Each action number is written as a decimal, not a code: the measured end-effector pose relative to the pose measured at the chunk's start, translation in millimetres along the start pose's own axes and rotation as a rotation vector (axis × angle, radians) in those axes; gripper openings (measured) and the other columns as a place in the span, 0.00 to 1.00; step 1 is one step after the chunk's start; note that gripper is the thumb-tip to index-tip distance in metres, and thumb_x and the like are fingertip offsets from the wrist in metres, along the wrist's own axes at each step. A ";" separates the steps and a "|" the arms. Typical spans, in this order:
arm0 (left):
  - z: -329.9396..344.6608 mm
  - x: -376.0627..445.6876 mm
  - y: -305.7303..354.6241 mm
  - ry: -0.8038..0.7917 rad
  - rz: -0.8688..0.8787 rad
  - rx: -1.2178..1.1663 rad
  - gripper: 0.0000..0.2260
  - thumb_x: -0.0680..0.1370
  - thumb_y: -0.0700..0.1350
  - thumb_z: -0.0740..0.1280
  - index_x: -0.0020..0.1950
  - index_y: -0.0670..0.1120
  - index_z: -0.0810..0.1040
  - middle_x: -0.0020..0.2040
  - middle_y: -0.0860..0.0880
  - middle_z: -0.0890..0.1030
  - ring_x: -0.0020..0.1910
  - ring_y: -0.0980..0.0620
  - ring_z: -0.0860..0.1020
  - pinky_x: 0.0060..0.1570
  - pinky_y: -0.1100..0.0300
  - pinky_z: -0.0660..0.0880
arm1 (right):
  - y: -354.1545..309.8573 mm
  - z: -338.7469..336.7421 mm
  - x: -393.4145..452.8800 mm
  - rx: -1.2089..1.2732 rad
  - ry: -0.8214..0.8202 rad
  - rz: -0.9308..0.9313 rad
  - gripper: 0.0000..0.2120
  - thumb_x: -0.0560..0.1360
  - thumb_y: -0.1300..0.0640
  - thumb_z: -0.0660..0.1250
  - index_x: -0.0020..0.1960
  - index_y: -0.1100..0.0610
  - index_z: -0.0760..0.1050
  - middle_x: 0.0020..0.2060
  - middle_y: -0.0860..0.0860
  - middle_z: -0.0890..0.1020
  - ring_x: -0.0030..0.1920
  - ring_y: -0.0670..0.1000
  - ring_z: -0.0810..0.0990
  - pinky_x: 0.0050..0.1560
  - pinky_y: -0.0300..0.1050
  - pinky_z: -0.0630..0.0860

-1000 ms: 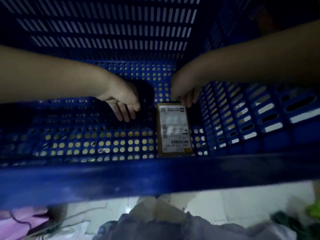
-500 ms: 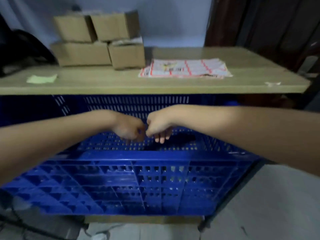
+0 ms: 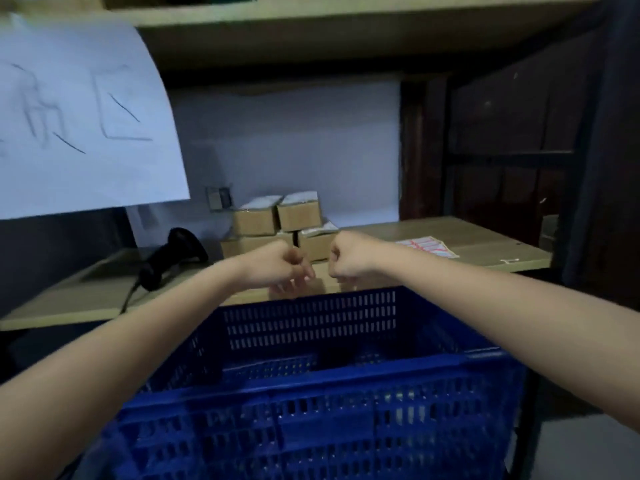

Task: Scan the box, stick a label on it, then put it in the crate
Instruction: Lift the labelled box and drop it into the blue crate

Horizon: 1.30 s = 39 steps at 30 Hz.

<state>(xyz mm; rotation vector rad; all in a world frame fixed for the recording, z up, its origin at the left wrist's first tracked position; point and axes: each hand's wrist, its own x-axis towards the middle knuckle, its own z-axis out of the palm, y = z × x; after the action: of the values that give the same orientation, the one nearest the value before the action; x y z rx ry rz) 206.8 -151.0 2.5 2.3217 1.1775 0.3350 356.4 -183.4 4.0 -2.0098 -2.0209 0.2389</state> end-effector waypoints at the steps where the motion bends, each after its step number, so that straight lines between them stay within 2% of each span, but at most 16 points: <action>1: -8.9 -3.3 -5.4 0.056 -0.007 0.002 0.08 0.78 0.38 0.57 0.47 0.43 0.75 0.36 0.47 0.77 0.30 0.53 0.76 0.29 0.64 0.73 | -10.2 -5.2 -2.5 -0.093 0.063 0.016 0.04 0.70 0.59 0.61 0.41 0.58 0.74 0.39 0.55 0.82 0.40 0.56 0.82 0.37 0.44 0.77; 3: -22.6 -10.6 -14.9 0.135 -0.037 0.022 0.06 0.78 0.39 0.57 0.47 0.42 0.73 0.34 0.48 0.76 0.29 0.52 0.75 0.30 0.62 0.72 | -30.6 -12.0 -8.9 -0.242 0.162 0.049 0.03 0.71 0.57 0.62 0.42 0.56 0.72 0.42 0.54 0.79 0.43 0.57 0.77 0.34 0.41 0.70; 5: -32.8 -17.2 -20.7 0.189 -0.052 0.048 0.07 0.78 0.39 0.57 0.49 0.41 0.74 0.34 0.48 0.77 0.30 0.52 0.75 0.31 0.60 0.73 | -45.8 -15.1 -11.1 -0.326 0.237 0.076 0.07 0.72 0.57 0.62 0.49 0.57 0.74 0.48 0.55 0.80 0.49 0.58 0.78 0.41 0.42 0.68; 7: -39.4 -23.4 -22.7 0.245 -0.051 0.076 0.10 0.77 0.39 0.57 0.51 0.40 0.76 0.39 0.44 0.80 0.34 0.49 0.78 0.34 0.57 0.76 | -56.8 -15.8 -13.6 -0.398 0.287 0.106 0.12 0.73 0.57 0.61 0.55 0.58 0.74 0.54 0.55 0.80 0.55 0.57 0.78 0.43 0.43 0.68; 10: -42.2 -29.8 -20.7 0.305 -0.074 0.146 0.11 0.75 0.39 0.58 0.51 0.39 0.77 0.48 0.39 0.83 0.46 0.41 0.82 0.45 0.51 0.79 | -66.2 -12.1 -19.3 -0.447 0.288 0.149 0.13 0.73 0.57 0.62 0.57 0.57 0.74 0.56 0.53 0.80 0.56 0.55 0.78 0.45 0.43 0.67; 12: -39.6 -32.3 -17.9 0.299 -0.102 0.118 0.12 0.75 0.39 0.58 0.54 0.37 0.77 0.49 0.38 0.82 0.48 0.40 0.82 0.47 0.51 0.80 | -69.6 -8.7 -22.6 -0.448 0.260 0.167 0.14 0.73 0.56 0.62 0.57 0.56 0.73 0.55 0.52 0.80 0.56 0.55 0.78 0.45 0.43 0.68; 14: -35.0 -33.7 -14.5 0.289 -0.118 0.098 0.12 0.74 0.39 0.59 0.54 0.37 0.76 0.48 0.39 0.82 0.47 0.40 0.82 0.49 0.50 0.81 | -70.8 -5.0 -25.1 -0.445 0.243 0.173 0.15 0.72 0.55 0.62 0.58 0.56 0.73 0.55 0.52 0.81 0.56 0.54 0.79 0.45 0.43 0.69; 18: -30.5 -38.5 -8.7 0.319 -0.136 0.153 0.05 0.74 0.38 0.58 0.43 0.41 0.73 0.38 0.43 0.78 0.40 0.43 0.78 0.47 0.52 0.80 | -70.7 -1.3 -28.5 -0.456 0.224 0.192 0.16 0.72 0.54 0.62 0.60 0.56 0.72 0.56 0.52 0.80 0.57 0.54 0.78 0.48 0.44 0.71; 21: -33.9 -40.4 -5.4 0.346 -0.143 0.170 0.10 0.75 0.38 0.58 0.33 0.44 0.69 0.33 0.46 0.74 0.39 0.44 0.76 0.44 0.54 0.76 | -71.4 -3.9 -30.2 -0.451 0.227 0.198 0.17 0.72 0.55 0.62 0.60 0.56 0.71 0.57 0.52 0.80 0.58 0.54 0.78 0.47 0.44 0.70; 25: -39.5 -40.8 -5.1 0.353 -0.146 0.181 0.11 0.76 0.38 0.57 0.32 0.46 0.66 0.31 0.48 0.72 0.39 0.46 0.75 0.44 0.53 0.75 | -73.5 -9.6 -31.5 -0.418 0.250 0.195 0.17 0.73 0.55 0.63 0.61 0.57 0.71 0.58 0.52 0.79 0.58 0.55 0.77 0.46 0.44 0.69; 28: -40.9 -37.8 -10.2 0.341 -0.162 0.211 0.06 0.76 0.39 0.58 0.41 0.43 0.71 0.33 0.47 0.72 0.42 0.45 0.76 0.47 0.53 0.76 | -78.1 -13.5 -32.3 -0.401 0.262 0.165 0.16 0.73 0.55 0.62 0.59 0.58 0.71 0.56 0.53 0.79 0.55 0.55 0.77 0.44 0.44 0.69; 30: -40.8 -37.7 -11.0 0.330 -0.172 0.239 0.04 0.76 0.41 0.59 0.45 0.43 0.73 0.35 0.47 0.74 0.44 0.44 0.77 0.46 0.53 0.76 | -81.8 -15.3 -33.5 -0.396 0.254 0.151 0.11 0.73 0.55 0.61 0.54 0.57 0.70 0.53 0.53 0.79 0.48 0.55 0.75 0.43 0.44 0.68; 32: -40.9 -37.2 -10.4 0.330 -0.176 0.278 0.06 0.75 0.41 0.58 0.39 0.43 0.71 0.35 0.47 0.74 0.43 0.44 0.77 0.44 0.54 0.74 | -83.9 -16.2 -33.0 -0.381 0.247 0.148 0.06 0.73 0.55 0.61 0.48 0.56 0.68 0.47 0.52 0.77 0.45 0.54 0.72 0.43 0.44 0.68; 34: -40.8 -37.3 -7.1 0.321 -0.164 0.270 0.09 0.76 0.40 0.58 0.35 0.45 0.68 0.37 0.46 0.76 0.43 0.44 0.78 0.43 0.55 0.75 | -85.3 -14.5 -32.4 -0.370 0.251 0.147 0.06 0.73 0.55 0.61 0.47 0.55 0.67 0.44 0.50 0.74 0.44 0.54 0.72 0.42 0.44 0.67; 37: -38.3 -41.9 -4.8 0.308 -0.130 0.054 0.04 0.76 0.40 0.59 0.45 0.40 0.71 0.46 0.41 0.77 0.39 0.46 0.78 0.40 0.54 0.77 | -82.4 -13.7 -33.4 -0.300 0.265 0.166 0.04 0.73 0.55 0.61 0.44 0.55 0.68 0.41 0.50 0.75 0.43 0.54 0.73 0.38 0.42 0.67; 39: -33.5 -56.0 -7.6 0.305 -0.107 -0.078 0.06 0.77 0.42 0.59 0.51 0.39 0.69 0.48 0.40 0.77 0.36 0.48 0.77 0.36 0.56 0.77 | -75.8 -13.1 -46.2 -0.152 0.277 0.173 0.06 0.72 0.55 0.60 0.38 0.55 0.68 0.35 0.50 0.73 0.42 0.55 0.73 0.34 0.41 0.65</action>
<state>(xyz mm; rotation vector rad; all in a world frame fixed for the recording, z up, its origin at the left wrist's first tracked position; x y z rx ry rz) 154.0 -181.3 27.0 2.1824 1.3991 0.7023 288.0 -231.9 36.2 -2.1725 -1.7437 -0.1572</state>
